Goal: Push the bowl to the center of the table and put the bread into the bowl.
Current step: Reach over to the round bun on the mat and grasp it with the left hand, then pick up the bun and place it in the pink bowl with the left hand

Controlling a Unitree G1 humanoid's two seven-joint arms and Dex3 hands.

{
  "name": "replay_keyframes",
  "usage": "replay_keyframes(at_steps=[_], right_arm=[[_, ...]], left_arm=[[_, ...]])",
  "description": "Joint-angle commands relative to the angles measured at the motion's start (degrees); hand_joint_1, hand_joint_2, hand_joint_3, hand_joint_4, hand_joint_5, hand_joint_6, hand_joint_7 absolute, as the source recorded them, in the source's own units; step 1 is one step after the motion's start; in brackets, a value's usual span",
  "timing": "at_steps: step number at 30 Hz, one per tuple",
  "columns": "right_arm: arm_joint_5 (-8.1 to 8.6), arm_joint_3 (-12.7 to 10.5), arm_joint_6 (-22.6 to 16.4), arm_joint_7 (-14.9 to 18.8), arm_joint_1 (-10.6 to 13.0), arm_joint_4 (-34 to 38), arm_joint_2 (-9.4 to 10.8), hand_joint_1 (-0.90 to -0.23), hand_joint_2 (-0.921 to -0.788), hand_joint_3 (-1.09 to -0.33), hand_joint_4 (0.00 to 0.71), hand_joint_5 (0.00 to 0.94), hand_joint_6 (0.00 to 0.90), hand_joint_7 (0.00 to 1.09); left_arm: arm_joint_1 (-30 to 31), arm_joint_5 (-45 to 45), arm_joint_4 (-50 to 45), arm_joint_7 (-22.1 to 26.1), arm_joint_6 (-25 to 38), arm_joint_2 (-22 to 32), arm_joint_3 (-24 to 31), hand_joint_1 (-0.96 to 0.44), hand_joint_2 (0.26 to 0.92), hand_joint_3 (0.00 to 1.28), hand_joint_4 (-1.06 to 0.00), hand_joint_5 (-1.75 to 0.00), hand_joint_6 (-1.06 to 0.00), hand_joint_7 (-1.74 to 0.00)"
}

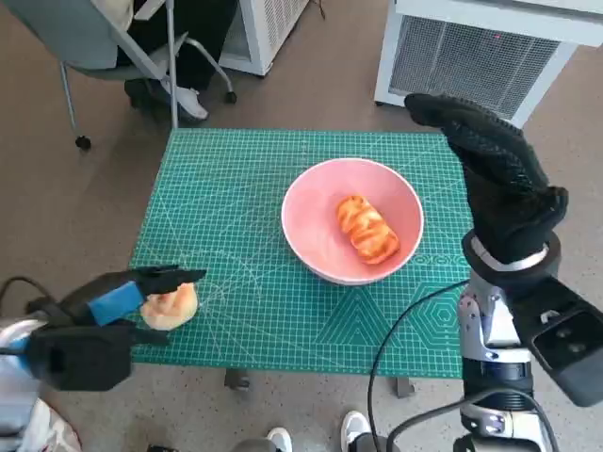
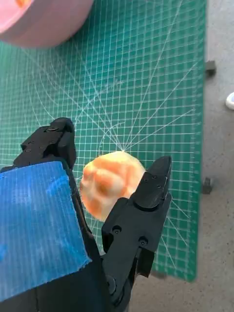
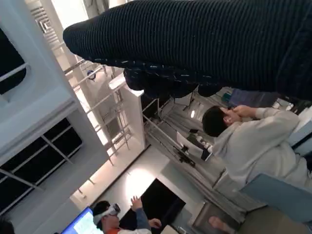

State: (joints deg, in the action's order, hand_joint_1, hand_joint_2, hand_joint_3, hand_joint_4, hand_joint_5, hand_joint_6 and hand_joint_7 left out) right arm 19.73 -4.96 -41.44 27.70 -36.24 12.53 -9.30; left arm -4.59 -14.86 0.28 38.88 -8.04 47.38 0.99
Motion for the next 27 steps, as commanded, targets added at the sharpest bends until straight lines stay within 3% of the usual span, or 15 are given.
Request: replay_keyframes(at_steps=[1,2,3,4,7,15,27], right_arm=[[0.50,-0.07,0.69,1.00,0.40,-0.10,-0.53,-0.597,-0.921,-0.785,-0.001,0.567,-0.001,0.78],[0.54,-0.09,0.68,1.06,0.41,-0.10,-0.54,-0.597,-0.921,-0.785,-0.001,0.567,-0.001,0.78],[0.60,-0.13,0.68,1.15,0.43,-0.09,-0.56,-0.596,-0.921,-0.786,-0.001,0.567,-0.001,0.78],[0.63,-0.16,0.72,1.20,0.44,-0.07,-0.58,-0.596,-0.921,-0.787,-0.001,0.568,-0.001,0.78],[0.49,-0.23,0.60,1.24,0.46,0.07,-0.55,-0.596,-0.921,-0.789,-0.001,0.568,-0.001,0.78],[0.16,-0.38,0.45,1.12,0.62,-0.26,-0.62,-0.591,-0.921,-0.791,-0.001,0.568,-0.001,0.79],[-0.54,-0.44,-0.14,0.92,0.37,0.17,-0.51,-0.580,-0.921,-0.791,-0.001,0.569,-0.001,0.80]], left_arm=[[-2.06,-2.57,4.83,-4.13,-3.06,-1.55,-2.14,-0.11,0.887,0.00,-0.62,-0.15,-0.55,-0.36],[-2.26,-2.88,5.49,-4.85,-3.59,-1.72,-2.39,-0.10,0.893,0.00,-0.65,-0.17,-0.54,-0.43],[-2.48,-3.42,6.35,-6.05,-4.52,-1.95,-2.67,-0.06,0.903,0.08,-0.57,-0.60,-0.53,-0.76],[-2.64,-3.96,7.15,-7.39,-5.60,-2.14,-2.84,-0.04,0.910,0.13,-0.53,-0.86,-0.52,-0.97],[-3.05,-4.73,8.88,-9.84,-8.11,-2.25,-3.07,-0.01,0.917,0.15,-0.52,-1.18,-0.56,-1.15],[-4.52,-3.98,9.11,-10.99,-10.28,-1.13,-2.05,0.00,0.920,0.15,-0.52,-1.33,-0.60,-1.21],[-12.02,0.87,-5.37,-7.63,-1.66,0.52,4.14,0.00,0.920,0.14,-0.52,-1.29,-0.64,-1.22]])
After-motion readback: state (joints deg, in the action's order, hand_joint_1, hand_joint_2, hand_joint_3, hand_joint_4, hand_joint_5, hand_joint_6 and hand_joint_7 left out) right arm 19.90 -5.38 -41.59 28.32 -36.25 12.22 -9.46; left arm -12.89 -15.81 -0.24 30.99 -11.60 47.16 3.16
